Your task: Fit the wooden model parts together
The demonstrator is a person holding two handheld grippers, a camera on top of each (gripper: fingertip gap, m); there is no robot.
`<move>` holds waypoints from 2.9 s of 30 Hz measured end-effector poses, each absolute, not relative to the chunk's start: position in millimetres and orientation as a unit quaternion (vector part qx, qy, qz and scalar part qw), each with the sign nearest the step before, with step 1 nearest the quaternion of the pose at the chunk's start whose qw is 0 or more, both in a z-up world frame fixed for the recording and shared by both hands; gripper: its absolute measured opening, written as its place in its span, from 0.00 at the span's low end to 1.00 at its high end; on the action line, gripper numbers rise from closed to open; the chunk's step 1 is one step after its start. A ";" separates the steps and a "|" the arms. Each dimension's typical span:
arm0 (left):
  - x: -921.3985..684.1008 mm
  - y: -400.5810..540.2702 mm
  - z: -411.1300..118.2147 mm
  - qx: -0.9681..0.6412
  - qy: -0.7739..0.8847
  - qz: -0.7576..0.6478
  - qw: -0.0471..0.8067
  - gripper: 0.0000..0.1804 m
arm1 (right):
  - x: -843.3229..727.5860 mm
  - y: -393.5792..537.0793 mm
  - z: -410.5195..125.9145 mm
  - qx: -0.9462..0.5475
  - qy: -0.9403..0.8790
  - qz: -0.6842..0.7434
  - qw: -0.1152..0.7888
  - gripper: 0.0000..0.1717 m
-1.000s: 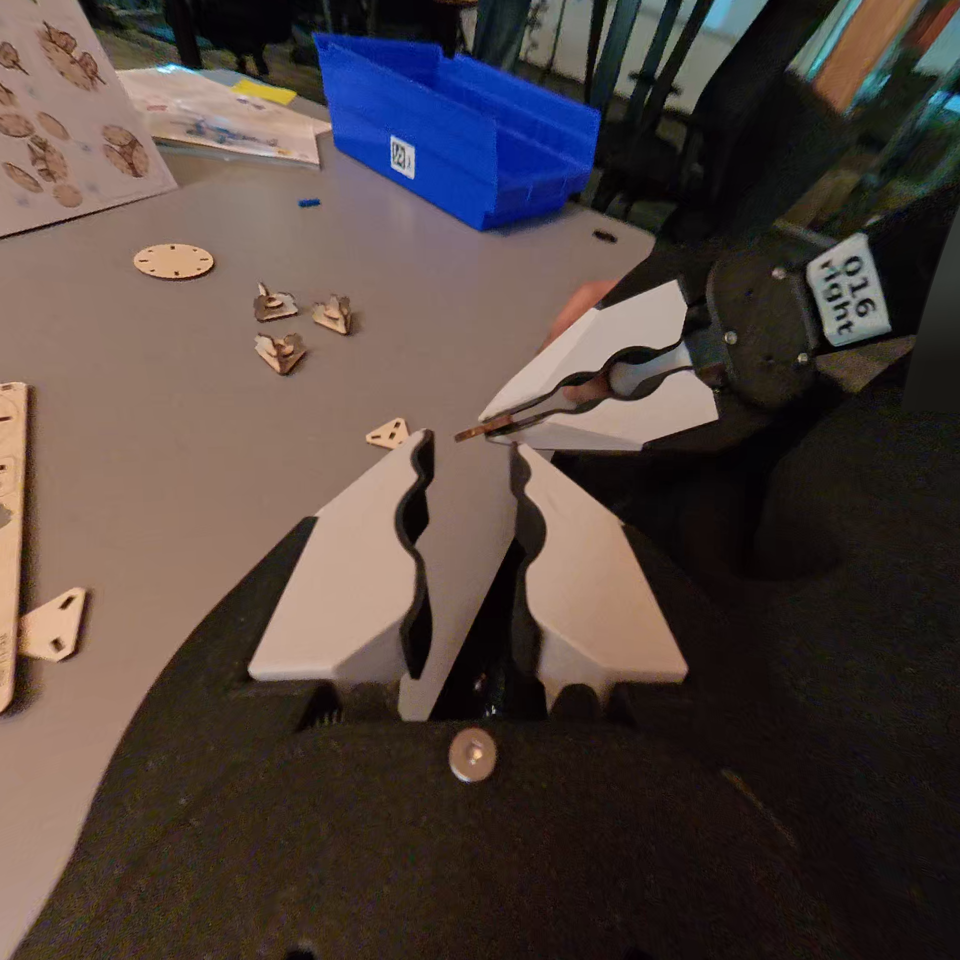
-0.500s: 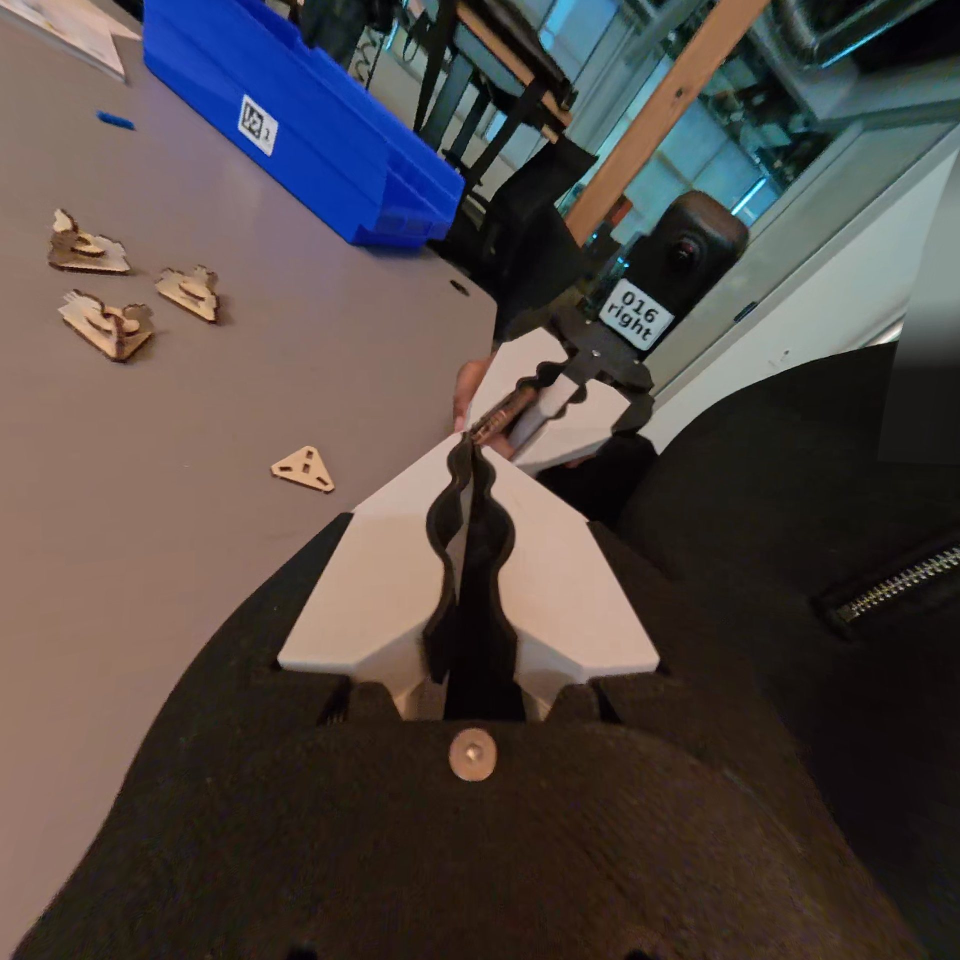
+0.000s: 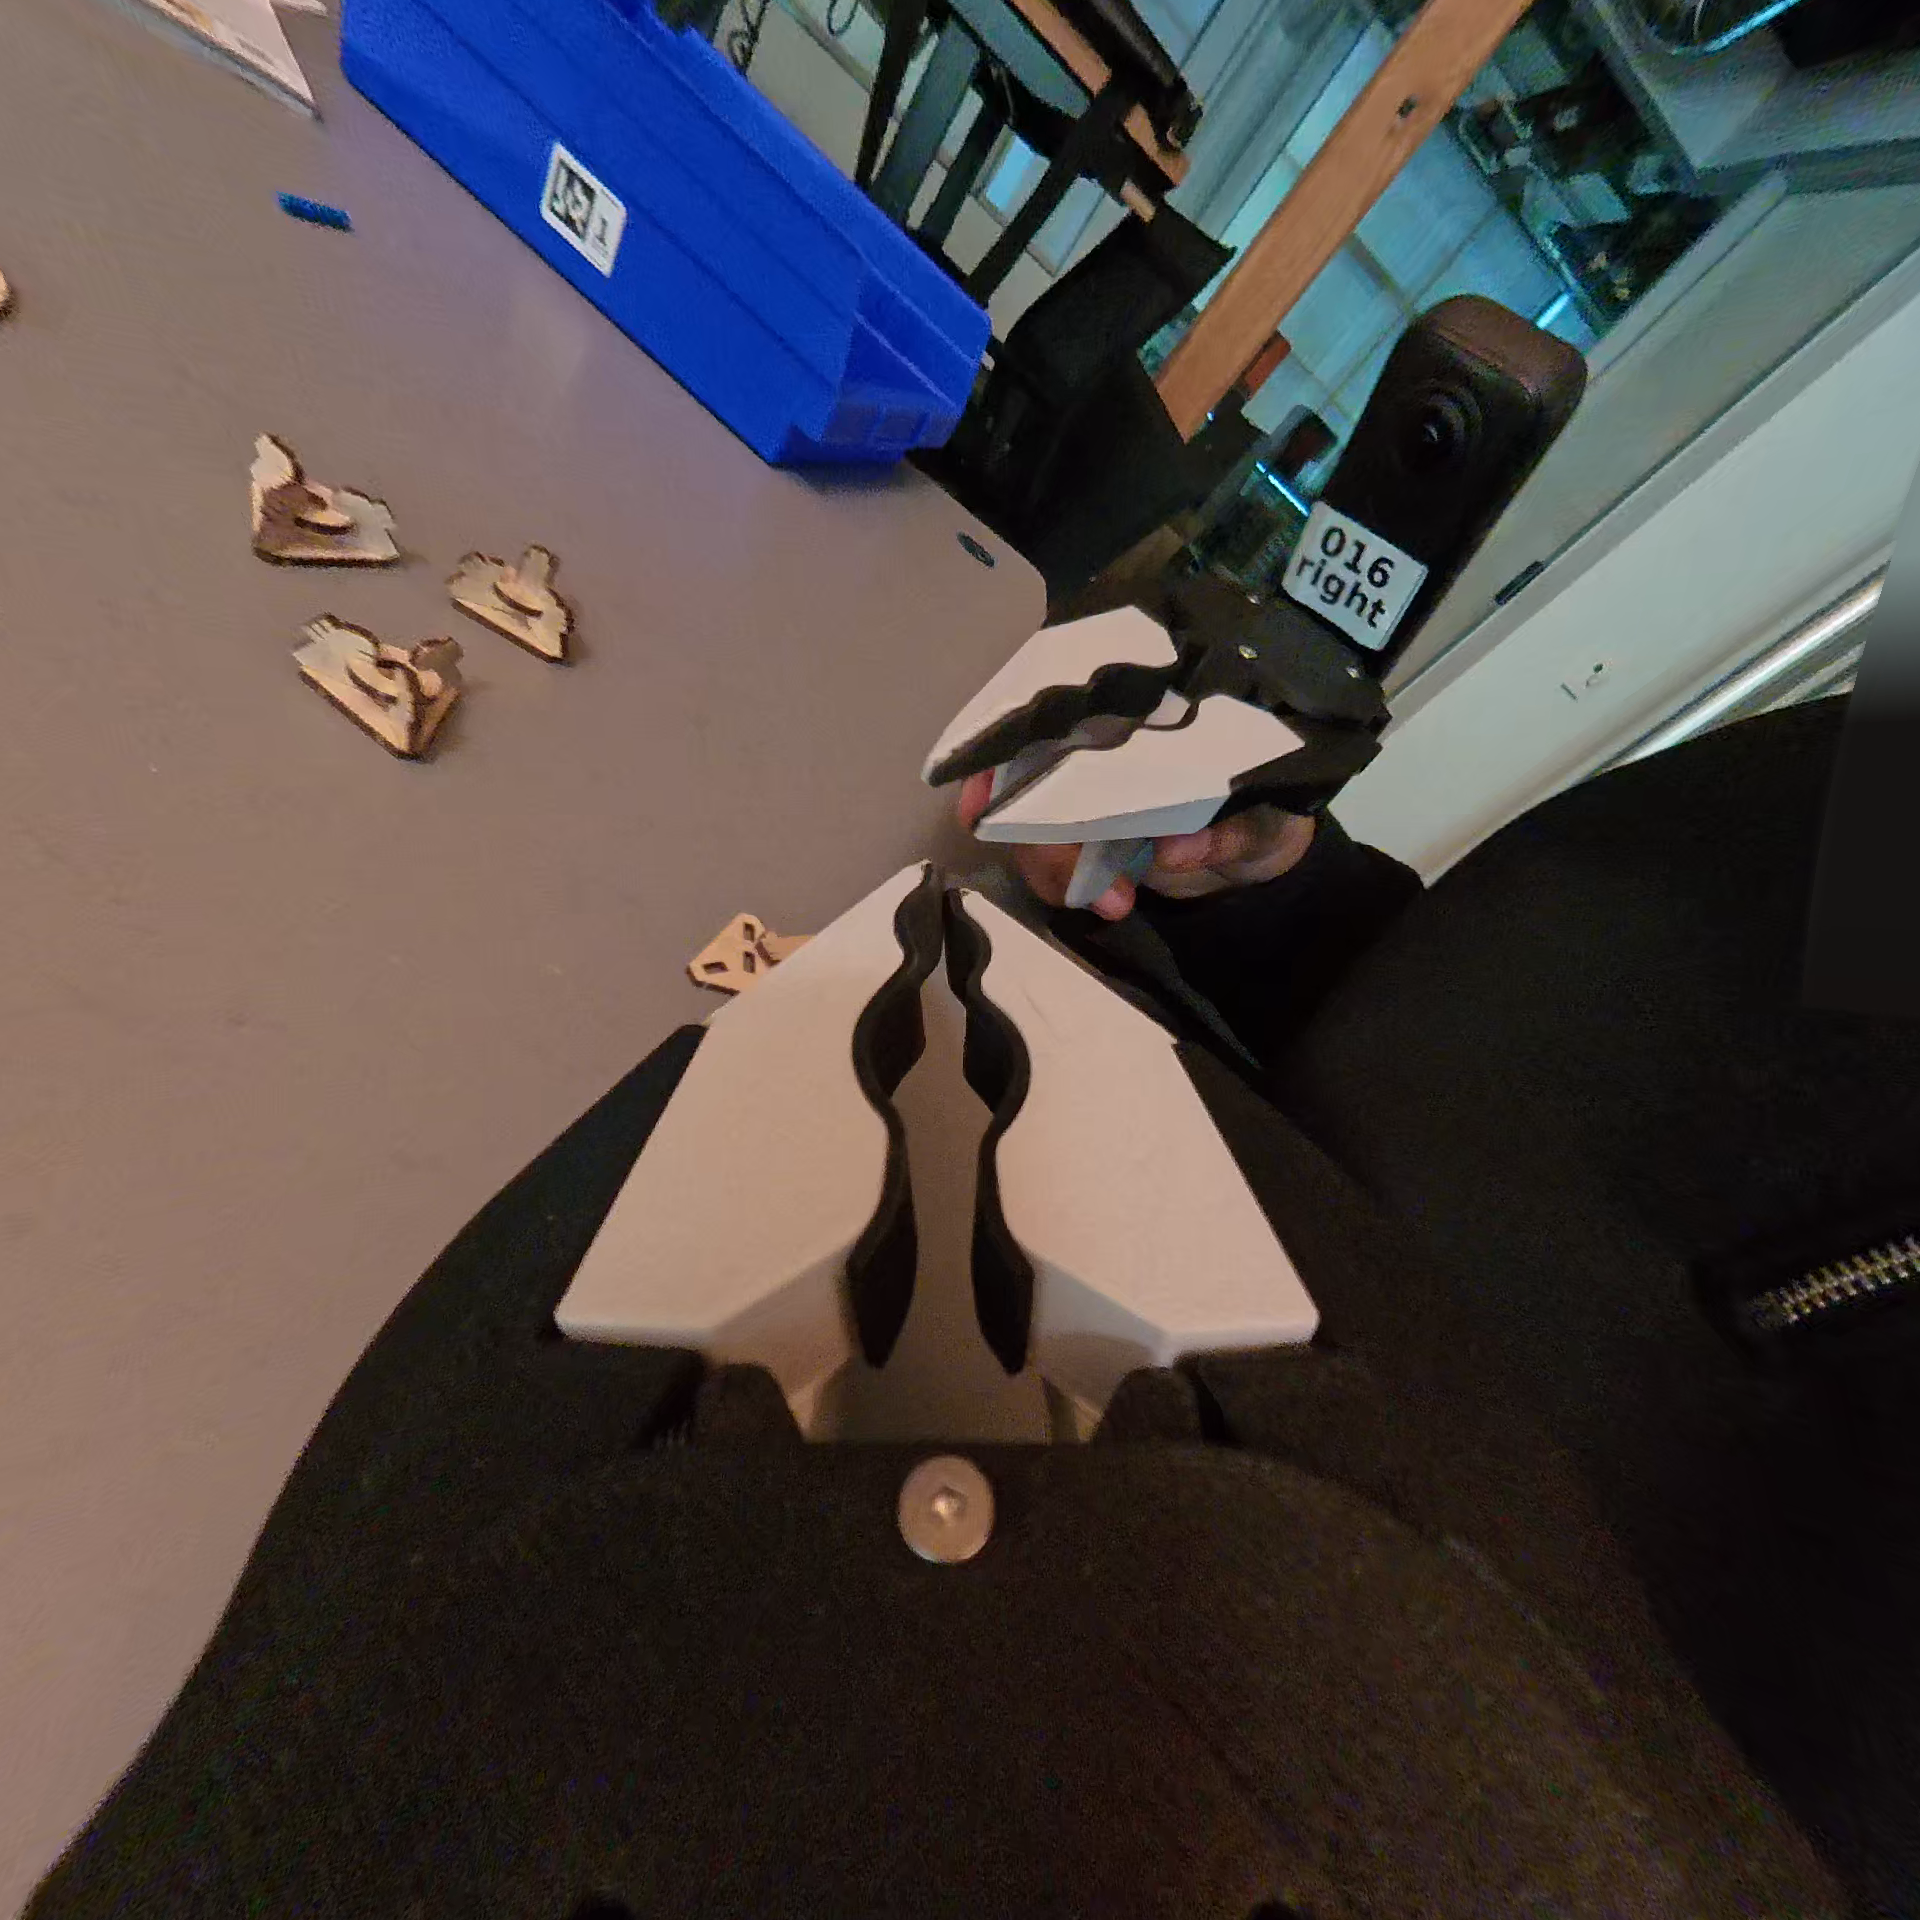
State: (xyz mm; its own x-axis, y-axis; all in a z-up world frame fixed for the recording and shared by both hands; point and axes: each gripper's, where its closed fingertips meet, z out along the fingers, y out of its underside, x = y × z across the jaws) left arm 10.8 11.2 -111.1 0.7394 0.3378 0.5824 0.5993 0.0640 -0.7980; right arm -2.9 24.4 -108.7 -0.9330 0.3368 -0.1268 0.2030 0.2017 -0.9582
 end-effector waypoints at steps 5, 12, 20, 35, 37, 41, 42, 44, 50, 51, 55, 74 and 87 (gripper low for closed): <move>3.7 -2.2 -111.4 -0.670 -0.356 -0.097 0.644 0.00 | -14.3 36.8 -122.8 -0.174 -0.814 0.535 0.143 0.09; 0.8 10.4 -107.8 -0.671 -0.332 -0.122 0.651 0.00 | -6.8 27.0 -168.2 -0.212 -0.864 0.445 0.105 0.25; -2.3 11.9 -103.7 -0.671 -0.324 -0.100 0.660 0.00 | -9.2 26.2 -172.8 -0.199 -0.881 0.413 0.115 0.12; 14.8 6.2 -85.9 -0.562 -0.320 -0.282 0.709 0.01 | 13.7 -3.6 -88.4 -0.018 -0.782 0.552 0.290 0.12; 12.8 -0.3 -80.9 -0.531 -0.327 -0.303 0.721 0.00 | 19.2 -6.4 -78.3 0.009 -0.759 0.574 0.307 0.18; 9.6 -7.1 -76.7 -0.504 -0.331 -0.319 0.731 0.00 | 19.9 -4.1 -68.4 0.084 -0.731 0.556 0.386 0.29; 9.7 -7.4 -76.3 -0.502 -0.331 -0.320 0.732 0.00 | 18.9 -3.8 -68.9 0.106 -0.728 0.542 0.406 0.29; 10.1 -8.9 -75.2 -0.497 -0.330 -0.321 0.736 0.00 | 17.9 -4.8 -68.2 0.140 -0.716 0.527 0.435 0.27; 11.6 -12.3 -71.0 -0.478 -0.324 -0.342 0.742 0.00 | 19.8 -16.8 -70.6 0.167 -0.703 0.543 0.428 0.17; 12.3 -11.6 -71.0 -0.480 -0.322 -0.343 0.741 0.00 | 18.8 -17.7 -70.3 0.169 -0.701 0.542 0.431 0.16; 14.5 -10.0 -70.5 -0.483 -0.315 -0.346 0.740 0.00 | 17.6 -19.1 -68.6 0.159 -0.706 0.556 0.409 0.15; 18.5 -7.8 -70.4 -0.497 -0.307 -0.327 0.743 0.01 | 20.1 -12.7 -68.0 0.045 -0.746 0.608 0.269 0.11; -5.9 18.3 -140.8 -0.749 -0.367 -0.044 0.550 0.39 | -7.6 47.6 -153.3 -0.236 -0.866 0.440 0.034 0.11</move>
State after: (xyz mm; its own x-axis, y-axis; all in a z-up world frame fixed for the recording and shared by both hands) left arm -5.9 18.3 -140.8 0.7272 0.5010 0.4692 0.5978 -0.1263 -0.7917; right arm -7.6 47.6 -153.3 -0.8859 0.4393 -0.1490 0.3793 0.5010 -0.7779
